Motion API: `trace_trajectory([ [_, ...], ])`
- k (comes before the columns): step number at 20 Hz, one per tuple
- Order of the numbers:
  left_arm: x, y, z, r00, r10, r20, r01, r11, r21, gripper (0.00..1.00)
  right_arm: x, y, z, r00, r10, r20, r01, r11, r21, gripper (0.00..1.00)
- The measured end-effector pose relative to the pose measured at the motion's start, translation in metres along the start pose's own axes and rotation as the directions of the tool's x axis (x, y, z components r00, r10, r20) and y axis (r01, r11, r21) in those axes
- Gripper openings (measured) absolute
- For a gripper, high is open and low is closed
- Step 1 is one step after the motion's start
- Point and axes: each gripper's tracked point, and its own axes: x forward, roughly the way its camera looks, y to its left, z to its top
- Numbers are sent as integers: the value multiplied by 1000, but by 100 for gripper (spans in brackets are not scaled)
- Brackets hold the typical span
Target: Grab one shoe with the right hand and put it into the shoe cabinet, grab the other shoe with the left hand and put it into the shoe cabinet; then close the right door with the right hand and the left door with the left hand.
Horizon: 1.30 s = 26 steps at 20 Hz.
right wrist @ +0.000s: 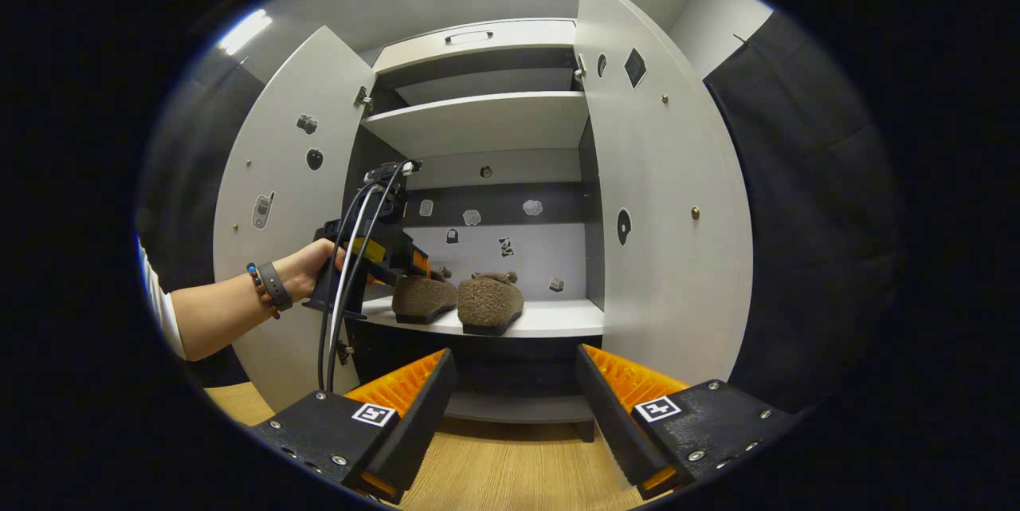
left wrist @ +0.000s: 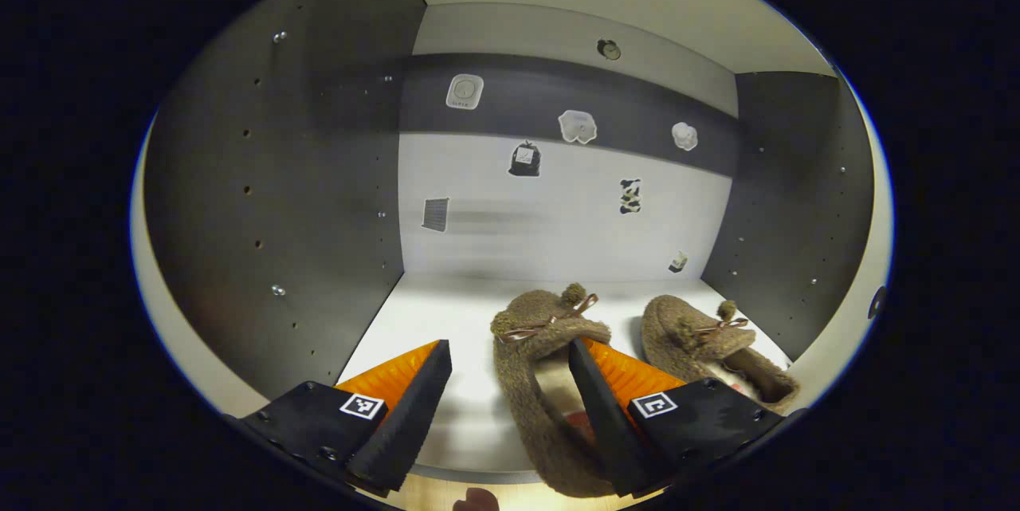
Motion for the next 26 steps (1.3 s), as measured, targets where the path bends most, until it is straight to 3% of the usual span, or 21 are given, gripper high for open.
trace_trajectory([
  [6,-100,-19,32,973,-54,224,43,998,54,94,1,6,2,1000,25,0,-25,999,28,93],
  [7,-116,-21,30,966,-62,250,48,997,62,99,0,8,2,1000,29,3,-29,999,24,93],
  [11,-168,-30,10,943,-78,324,52,995,89,94,1,15,9,998,54,19,-55,998,26,93],
  [15,-211,-33,-41,942,-78,326,58,996,73,94,-2,22,17,997,68,38,-69,997,18,93],
  [17,-224,-24,-69,946,-53,321,34,997,63,99,-5,25,16,996,75,38,-75,997,9,93],
  [20,-234,-17,-108,954,-35,297,27,999,32,96,-12,29,13,996,84,35,-83,996,-9,93],
  [22,-242,-18,-121,947,-50,316,47,999,18,95,-15,29,10,997,80,21,-80,997,-6,93],
  [26,-255,-14,-134,936,-31,350,20,999,35,97,-25,22,28,996,71,47,-72,997,19,93],
])
